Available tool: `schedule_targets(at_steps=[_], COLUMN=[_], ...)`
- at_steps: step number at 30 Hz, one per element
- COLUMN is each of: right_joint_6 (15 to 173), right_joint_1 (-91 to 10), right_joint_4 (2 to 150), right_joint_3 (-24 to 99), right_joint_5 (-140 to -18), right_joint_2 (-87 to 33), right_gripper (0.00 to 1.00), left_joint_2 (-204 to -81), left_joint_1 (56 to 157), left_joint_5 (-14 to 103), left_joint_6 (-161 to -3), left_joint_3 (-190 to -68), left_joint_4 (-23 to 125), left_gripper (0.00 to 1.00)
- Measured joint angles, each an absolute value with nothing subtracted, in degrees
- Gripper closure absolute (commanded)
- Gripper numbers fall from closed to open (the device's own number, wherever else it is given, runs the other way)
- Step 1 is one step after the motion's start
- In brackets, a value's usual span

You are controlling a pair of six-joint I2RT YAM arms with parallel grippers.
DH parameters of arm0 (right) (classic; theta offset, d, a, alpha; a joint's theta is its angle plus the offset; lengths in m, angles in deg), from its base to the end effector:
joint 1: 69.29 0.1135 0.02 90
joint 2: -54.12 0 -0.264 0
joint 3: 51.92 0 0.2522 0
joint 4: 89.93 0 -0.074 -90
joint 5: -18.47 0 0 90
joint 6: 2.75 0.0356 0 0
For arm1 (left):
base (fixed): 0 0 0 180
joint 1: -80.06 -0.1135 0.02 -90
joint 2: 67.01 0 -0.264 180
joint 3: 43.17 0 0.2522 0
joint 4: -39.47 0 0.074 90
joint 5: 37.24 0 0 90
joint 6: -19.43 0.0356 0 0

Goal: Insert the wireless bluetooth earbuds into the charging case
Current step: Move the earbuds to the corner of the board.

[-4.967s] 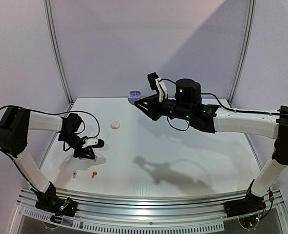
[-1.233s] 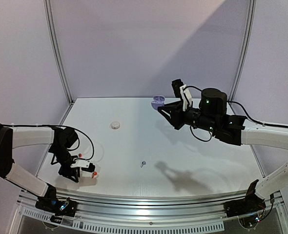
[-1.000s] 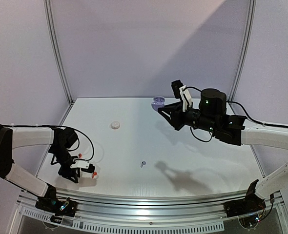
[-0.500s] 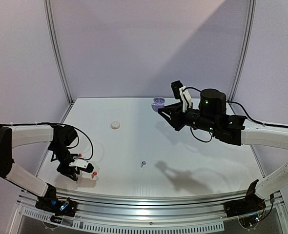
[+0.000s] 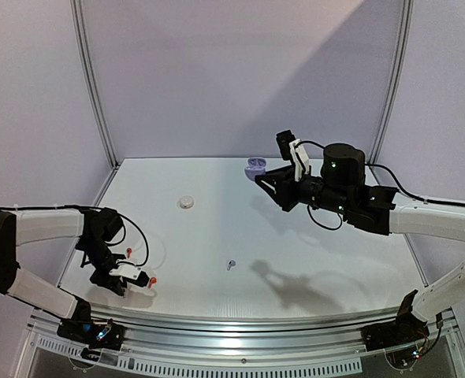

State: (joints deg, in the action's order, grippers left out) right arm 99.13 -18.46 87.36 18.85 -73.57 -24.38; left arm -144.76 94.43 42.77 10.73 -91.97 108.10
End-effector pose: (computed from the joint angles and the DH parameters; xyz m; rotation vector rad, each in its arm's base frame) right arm 0.2043 0.2528 0.3184 -0.6347 1.7136 0.8193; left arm 0.1634 -0.0482 0.1413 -2.2923 -2.1003 0.3402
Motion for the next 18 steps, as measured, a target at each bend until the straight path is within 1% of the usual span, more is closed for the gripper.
schedule_targets(at_steps=[4, 13, 18], right_joint_6=[99.4, 99.8, 99.8], right_joint_1=[-18.5, -18.5, -18.5], right_joint_4=[87.3, 87.3, 86.8], right_joint_3=[18.9, 18.9, 19.2], right_joint_5=[-73.6, -73.6, -73.6], right_joint_2=[-24.4, -24.4, -24.4], right_gripper=[0.92, 0.92, 0.92], left_joint_2=[-144.7, -144.7, -148.3], left_joint_1=[94.4, 94.8, 96.1], left_joint_5=[42.8, 42.6, 41.8], left_joint_6=[10.9, 10.8, 9.8], left_joint_3=[-91.9, -91.9, -94.6], left_joint_4=[107.7, 106.4, 104.5], left_gripper=[0.76, 0.77, 0.78])
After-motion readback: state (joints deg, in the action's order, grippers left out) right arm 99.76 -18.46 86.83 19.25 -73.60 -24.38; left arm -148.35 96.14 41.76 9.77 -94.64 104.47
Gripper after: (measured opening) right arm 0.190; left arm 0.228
